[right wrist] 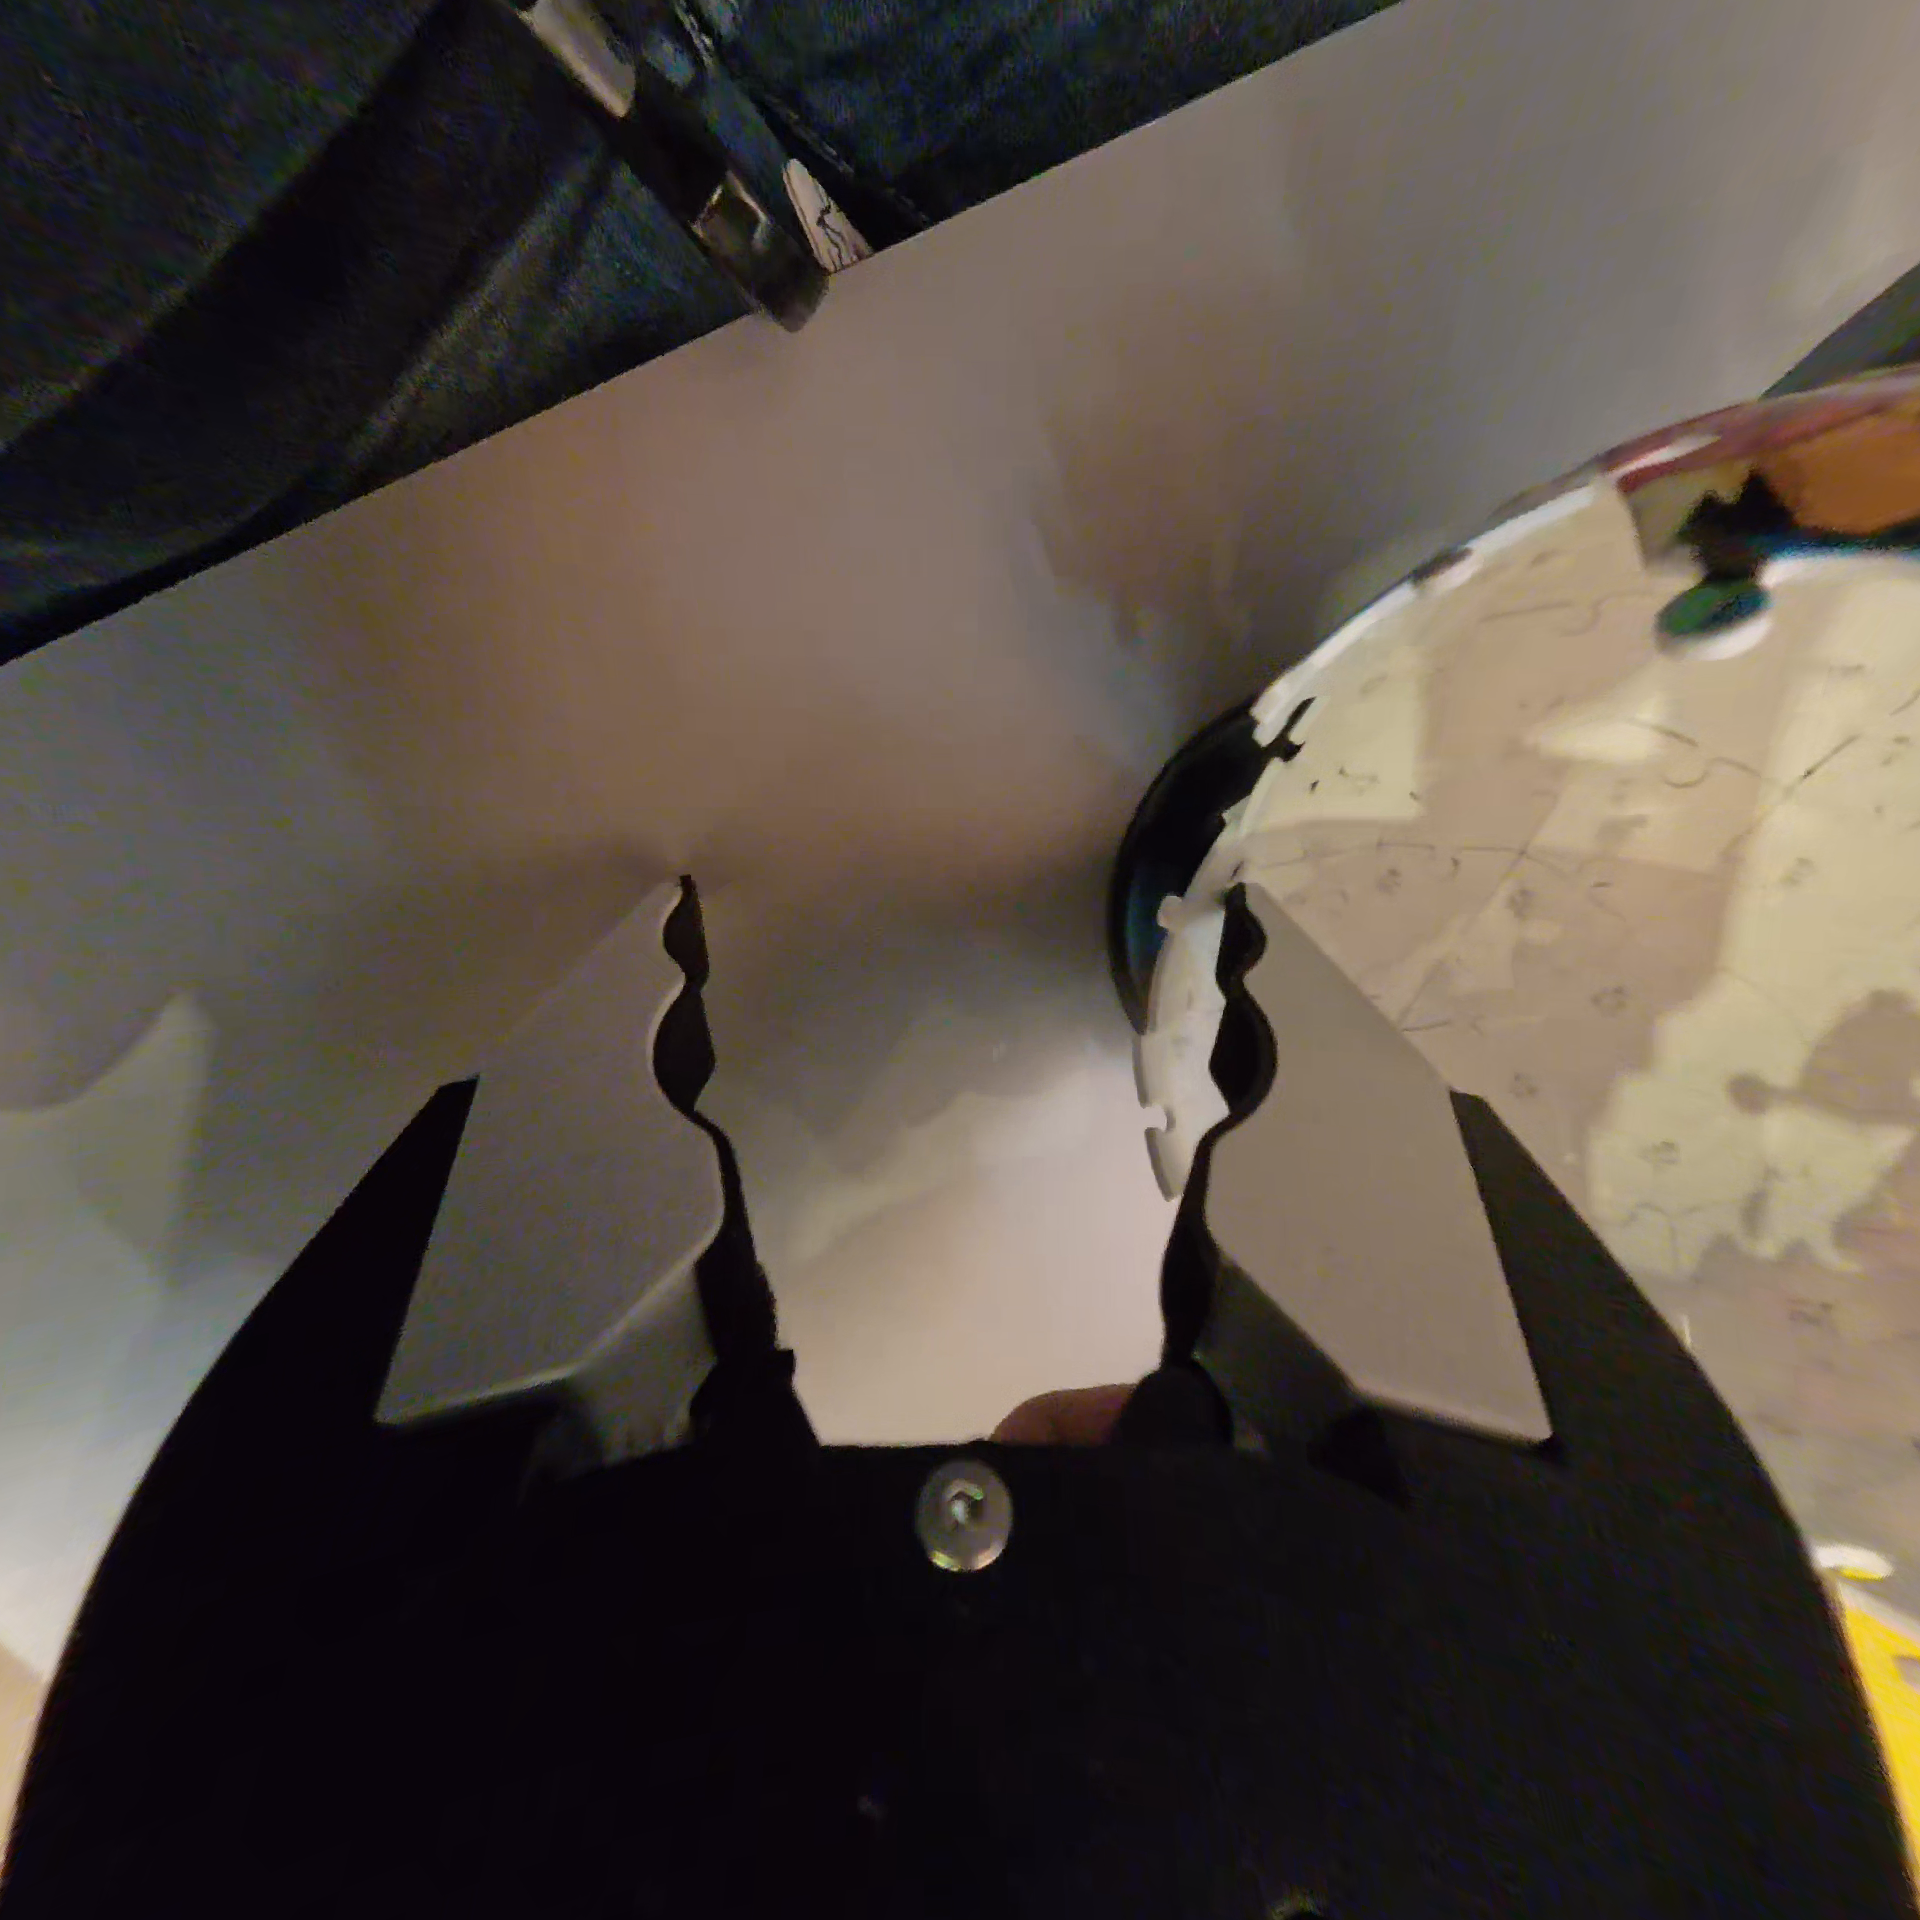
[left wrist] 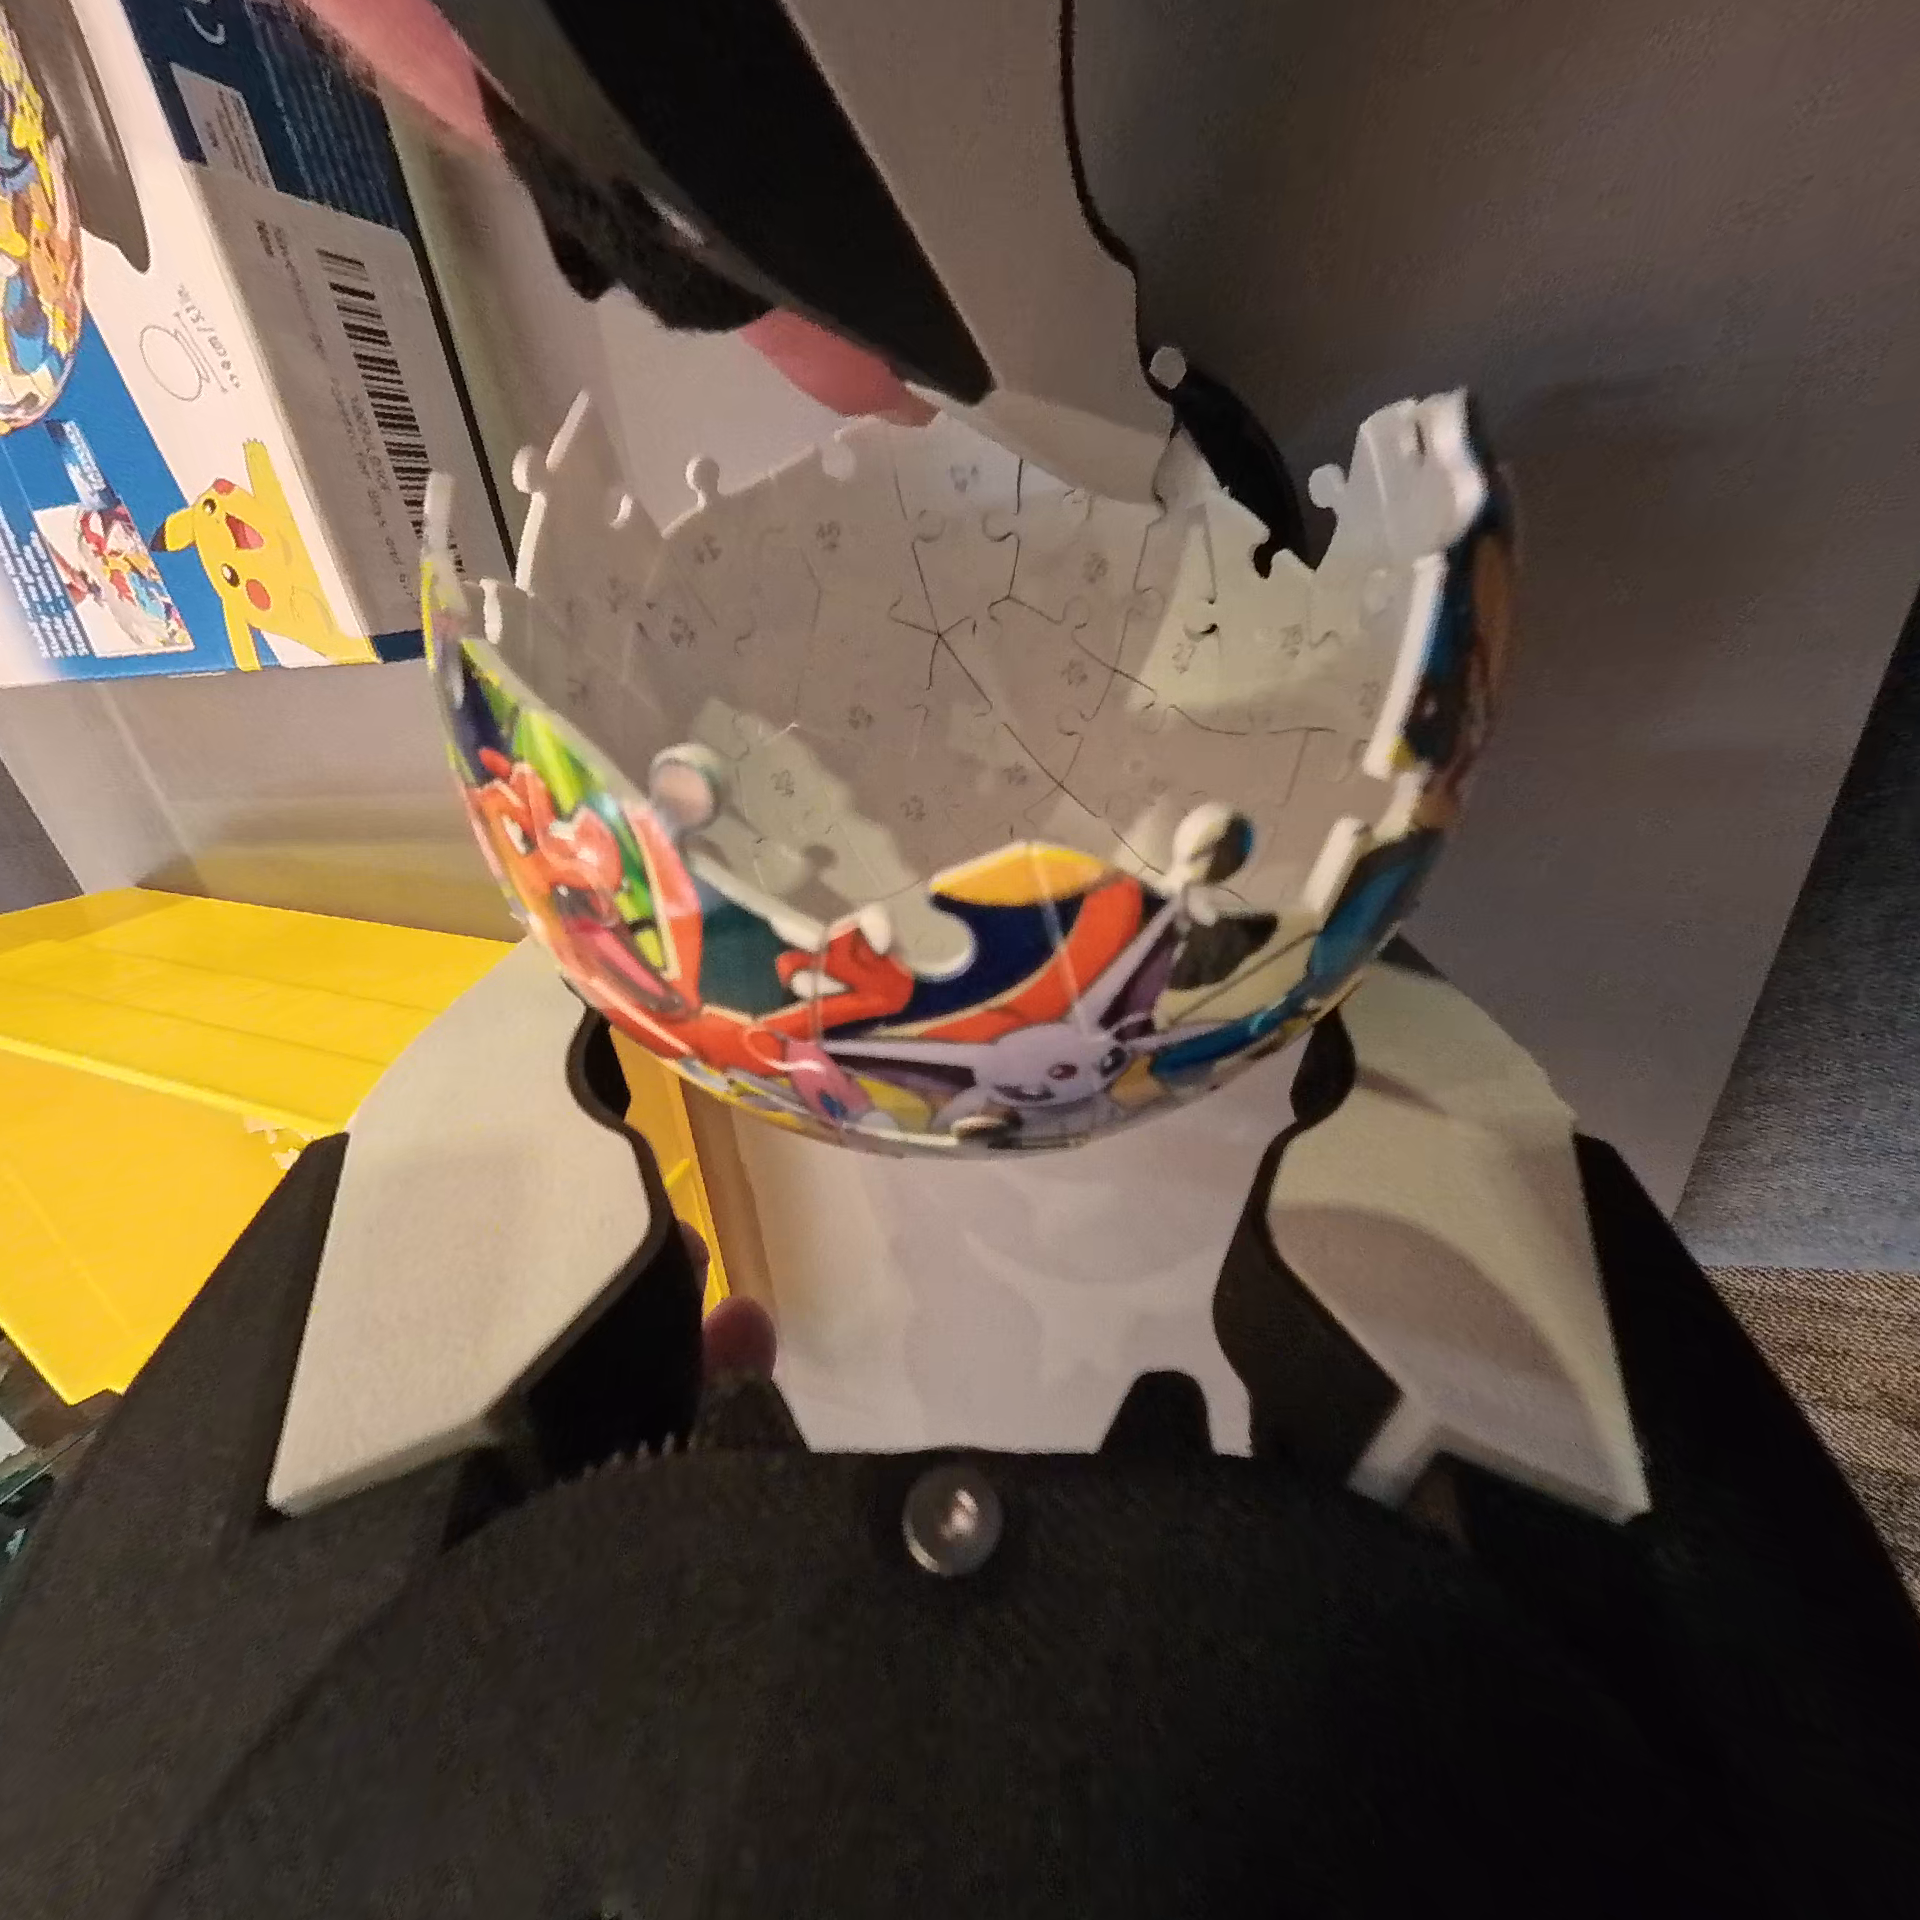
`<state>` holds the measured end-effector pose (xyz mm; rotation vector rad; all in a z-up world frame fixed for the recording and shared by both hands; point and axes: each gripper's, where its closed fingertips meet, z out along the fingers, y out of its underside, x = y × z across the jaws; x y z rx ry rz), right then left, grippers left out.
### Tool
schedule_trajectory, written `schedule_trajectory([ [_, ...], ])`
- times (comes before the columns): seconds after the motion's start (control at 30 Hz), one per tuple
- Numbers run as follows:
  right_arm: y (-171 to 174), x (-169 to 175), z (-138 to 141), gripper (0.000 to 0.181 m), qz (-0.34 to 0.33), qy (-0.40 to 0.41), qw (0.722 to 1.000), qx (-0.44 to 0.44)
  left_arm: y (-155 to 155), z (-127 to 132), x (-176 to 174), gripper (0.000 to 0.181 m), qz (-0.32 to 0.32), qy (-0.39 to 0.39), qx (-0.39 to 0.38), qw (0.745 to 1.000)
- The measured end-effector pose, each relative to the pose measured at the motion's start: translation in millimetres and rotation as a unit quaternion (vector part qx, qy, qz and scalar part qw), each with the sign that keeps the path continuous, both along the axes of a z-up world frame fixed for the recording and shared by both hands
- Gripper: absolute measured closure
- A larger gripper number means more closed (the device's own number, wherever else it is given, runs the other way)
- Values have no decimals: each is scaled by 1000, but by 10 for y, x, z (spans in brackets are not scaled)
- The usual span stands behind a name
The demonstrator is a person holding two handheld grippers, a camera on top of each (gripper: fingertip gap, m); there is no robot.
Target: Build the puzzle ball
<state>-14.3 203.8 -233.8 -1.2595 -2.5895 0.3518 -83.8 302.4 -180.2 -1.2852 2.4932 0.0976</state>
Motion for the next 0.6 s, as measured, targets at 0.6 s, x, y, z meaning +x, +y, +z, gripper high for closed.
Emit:
schedule_trajectory([
  [0.6, -13, -107, 35, 126, -5, 15, 999, 30, -110, -34, -34, 66, 14, -13, -24, 1000],
])
